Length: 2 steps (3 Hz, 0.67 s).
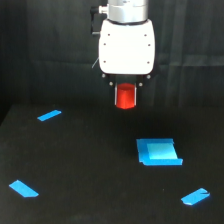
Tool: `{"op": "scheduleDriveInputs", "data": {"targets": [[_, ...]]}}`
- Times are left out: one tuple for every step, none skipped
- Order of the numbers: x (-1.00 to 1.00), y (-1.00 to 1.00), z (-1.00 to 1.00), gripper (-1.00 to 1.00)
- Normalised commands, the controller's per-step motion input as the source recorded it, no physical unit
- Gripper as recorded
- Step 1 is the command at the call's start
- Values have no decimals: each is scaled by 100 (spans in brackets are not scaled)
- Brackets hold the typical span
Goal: Pick up the red object from the table
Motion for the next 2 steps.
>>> {"op": "scheduleDriveInputs", "data": {"targets": [[-1, -1, 13, -100], [-1, 3, 17, -95]]}}
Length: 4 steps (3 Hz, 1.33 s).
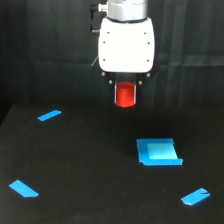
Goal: Pick up the red object from the table
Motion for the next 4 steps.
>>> {"op": "scheduleDriveInputs", "data": {"targets": [[6, -9, 16, -84], [2, -3, 18, -82], [6, 0, 21, -77], [-2, -9, 32, -42]]}}
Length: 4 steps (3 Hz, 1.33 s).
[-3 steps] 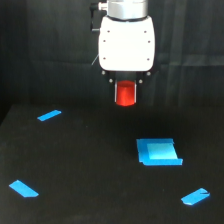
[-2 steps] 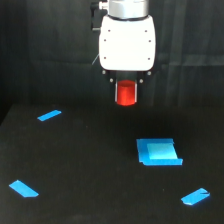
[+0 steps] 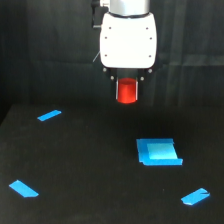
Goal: Pick up the red object from the table
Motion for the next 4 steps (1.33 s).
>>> {"op": "scheduleDriveInputs", "data": {"targets": [[3, -24, 9, 39], [14, -24, 8, 67], [3, 8, 33, -62], [-1, -13, 34, -57]]}}
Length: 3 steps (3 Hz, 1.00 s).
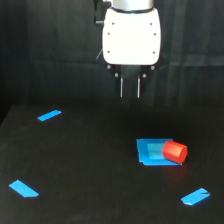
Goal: Pick up the red object from the table
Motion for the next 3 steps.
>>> {"op": "scheduleDriveInputs", "data": {"targets": [[-3, -10, 32, -82], [1, -6, 40, -100], [23, -2, 44, -100]]}}
